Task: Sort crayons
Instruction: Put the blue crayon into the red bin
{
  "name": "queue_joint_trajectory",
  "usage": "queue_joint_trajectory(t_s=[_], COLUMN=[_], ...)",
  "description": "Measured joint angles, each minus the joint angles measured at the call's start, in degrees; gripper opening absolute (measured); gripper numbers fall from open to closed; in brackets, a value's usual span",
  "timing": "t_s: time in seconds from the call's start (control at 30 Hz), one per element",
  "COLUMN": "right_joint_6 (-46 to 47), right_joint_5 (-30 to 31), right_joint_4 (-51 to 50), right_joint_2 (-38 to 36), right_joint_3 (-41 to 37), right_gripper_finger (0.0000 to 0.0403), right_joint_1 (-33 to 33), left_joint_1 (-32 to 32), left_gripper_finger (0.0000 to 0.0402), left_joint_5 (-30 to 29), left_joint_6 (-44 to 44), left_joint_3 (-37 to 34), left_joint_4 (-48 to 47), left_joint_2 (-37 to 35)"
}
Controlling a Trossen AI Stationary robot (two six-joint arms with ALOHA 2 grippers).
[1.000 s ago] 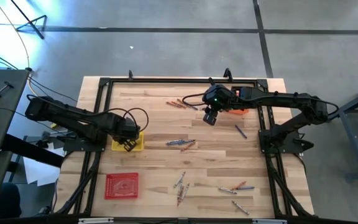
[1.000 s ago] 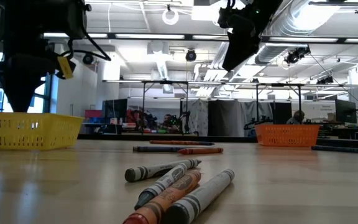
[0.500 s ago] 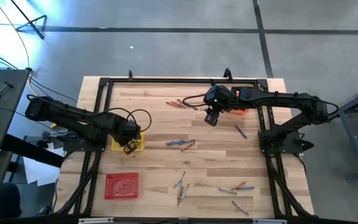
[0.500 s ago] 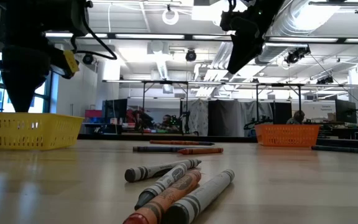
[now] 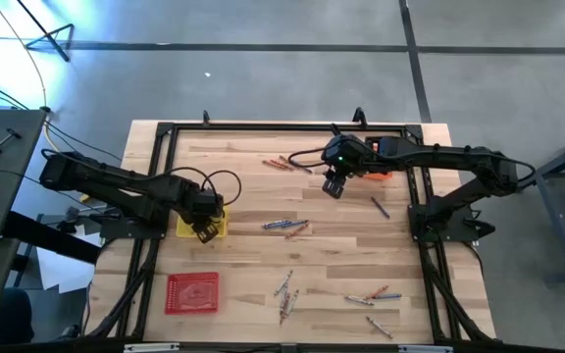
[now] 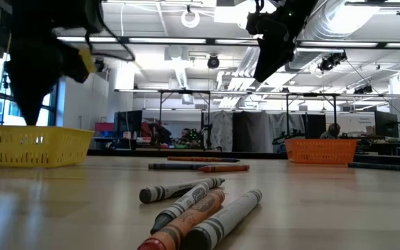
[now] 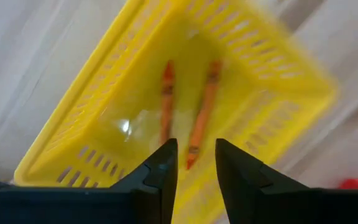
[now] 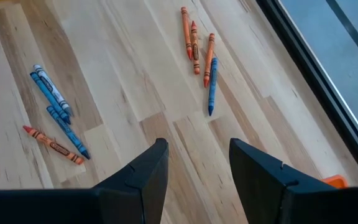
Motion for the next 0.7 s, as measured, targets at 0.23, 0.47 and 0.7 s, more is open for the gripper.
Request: queue_joint_trajectory(t_s=[0.23,0.47,0.7], right_joint_6=[2.6,11.6,23.1], right_joint_5=[-1.5,-1.3,-0.8], right_joint_4=[-6.4,-13.3,-15.0], right_joint_2=[-1.6,-1.7,-2.6], right_joint_3=[0.0,-5.6,-16.5], right_gripper_finger=[0.0165,0.0165,0.0165], right_joint_1=[0.0,0.5,1.9], left_joint_1=[0.0,0.1,0.1], left_gripper_finger=[0.0078,0.0074,0.0074], left_joint_5=[-5.6,-21.1,-31.0], left_joint_6=[6.6,16.4,25.9], left_joint_3=[11.7,15.1,15.1], left_joint_4=[3.1,20.0,27.6], left_joint_2=[-0.2,-0.2,-0.2])
